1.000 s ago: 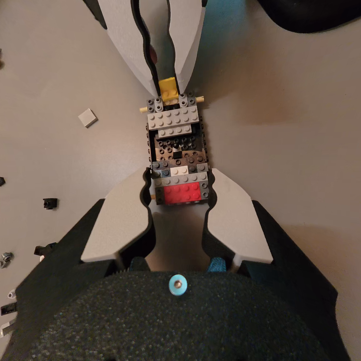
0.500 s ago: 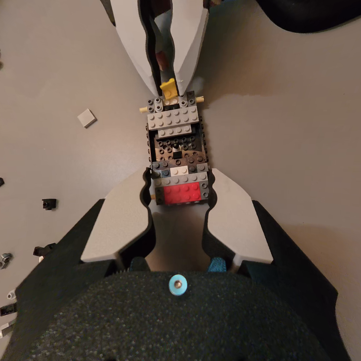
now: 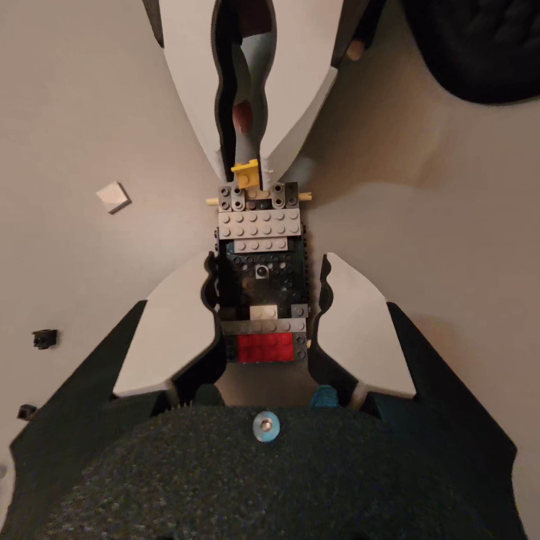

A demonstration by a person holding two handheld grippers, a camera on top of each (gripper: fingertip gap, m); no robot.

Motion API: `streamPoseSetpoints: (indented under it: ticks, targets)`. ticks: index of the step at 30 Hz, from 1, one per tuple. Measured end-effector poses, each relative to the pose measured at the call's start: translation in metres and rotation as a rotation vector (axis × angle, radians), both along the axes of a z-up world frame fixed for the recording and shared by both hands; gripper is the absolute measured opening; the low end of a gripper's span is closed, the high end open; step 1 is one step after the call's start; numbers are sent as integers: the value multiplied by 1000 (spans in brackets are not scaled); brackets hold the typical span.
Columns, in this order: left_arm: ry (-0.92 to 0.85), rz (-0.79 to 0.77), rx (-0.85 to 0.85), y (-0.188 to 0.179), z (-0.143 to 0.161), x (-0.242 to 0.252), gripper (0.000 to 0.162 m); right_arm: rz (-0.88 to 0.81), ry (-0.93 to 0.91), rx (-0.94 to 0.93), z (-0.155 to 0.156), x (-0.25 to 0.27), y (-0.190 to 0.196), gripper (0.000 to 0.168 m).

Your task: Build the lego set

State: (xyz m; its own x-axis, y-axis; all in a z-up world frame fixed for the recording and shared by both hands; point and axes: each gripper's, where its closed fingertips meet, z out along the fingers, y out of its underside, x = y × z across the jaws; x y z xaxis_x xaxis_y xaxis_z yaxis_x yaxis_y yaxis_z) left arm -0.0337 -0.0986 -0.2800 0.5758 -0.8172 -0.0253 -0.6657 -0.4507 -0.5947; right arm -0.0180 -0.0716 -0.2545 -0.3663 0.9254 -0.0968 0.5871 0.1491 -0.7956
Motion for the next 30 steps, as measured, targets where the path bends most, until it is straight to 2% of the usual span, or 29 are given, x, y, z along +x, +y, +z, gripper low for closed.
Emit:
streamPoseSetpoints:
  ticks: [2,10,18,30]
  targets:
    - [2,-4,-8,1,0,2,59,-8,9,3,0,1,-1,16]
    - [-67,52,122,6,10,3,58,-57,72,-12,16,3,-5,16]
    - [-226,67,289,10,44,9,58,-90,134,70,46,1,-7,15]
    - [-417,102,371,11,76,7,58,-49,140,189,83,-6,-8,18]
